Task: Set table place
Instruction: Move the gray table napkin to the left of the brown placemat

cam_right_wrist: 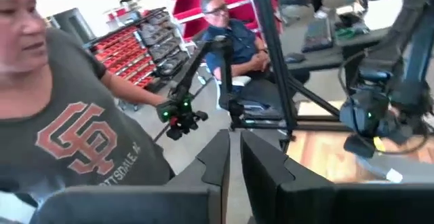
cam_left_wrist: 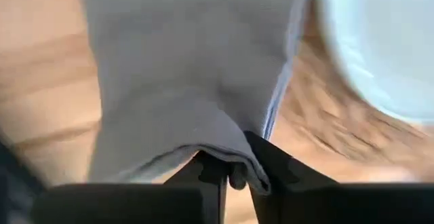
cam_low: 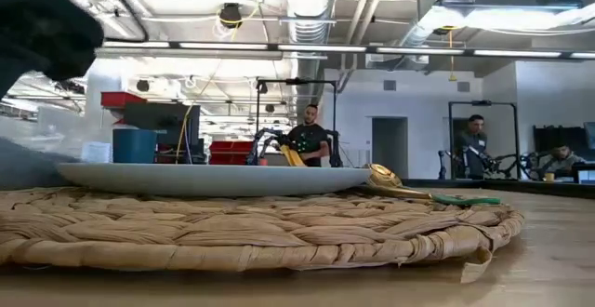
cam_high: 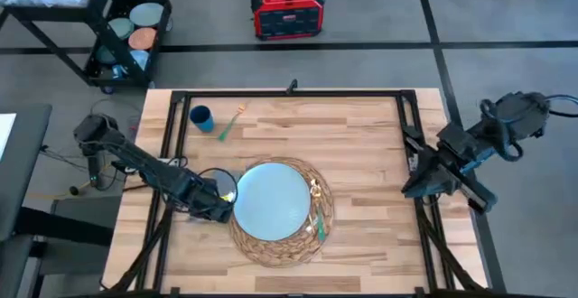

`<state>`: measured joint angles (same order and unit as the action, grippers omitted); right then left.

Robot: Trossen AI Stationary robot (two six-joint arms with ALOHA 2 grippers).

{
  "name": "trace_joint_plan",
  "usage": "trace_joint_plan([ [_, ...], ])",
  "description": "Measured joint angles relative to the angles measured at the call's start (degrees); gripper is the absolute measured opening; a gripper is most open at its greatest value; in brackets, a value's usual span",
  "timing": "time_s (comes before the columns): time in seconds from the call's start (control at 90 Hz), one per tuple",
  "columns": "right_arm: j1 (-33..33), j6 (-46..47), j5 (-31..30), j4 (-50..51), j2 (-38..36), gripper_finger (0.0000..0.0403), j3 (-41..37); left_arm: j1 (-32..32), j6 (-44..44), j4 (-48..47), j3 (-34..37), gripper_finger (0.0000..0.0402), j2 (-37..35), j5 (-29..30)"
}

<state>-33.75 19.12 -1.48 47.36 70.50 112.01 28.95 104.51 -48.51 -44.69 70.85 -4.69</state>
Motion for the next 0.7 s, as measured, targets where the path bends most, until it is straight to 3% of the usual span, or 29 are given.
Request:
trace_joint_plan([
  [0.2, -0.4, -0.2, 0.0, 0.5, 0.0, 0.0054, 0.0, 0.0, -0.7, -1.4, -2.2, 0.0046, 0.0, 1.6],
  [0.356, -1.8, -0.1, 0.1, 1.6, 0.0, 0.0064, 0.0, 0.0, -1.3, -2.6, -2.2, 0.0047, 0.0, -2.3],
  [0.7, -5.1, 0.8, 0.2, 1.6, 0.0, 0.0069, 0.0, 0.0, -18.5, -1.2, -4.8, 0.0048, 0.0, -4.2],
])
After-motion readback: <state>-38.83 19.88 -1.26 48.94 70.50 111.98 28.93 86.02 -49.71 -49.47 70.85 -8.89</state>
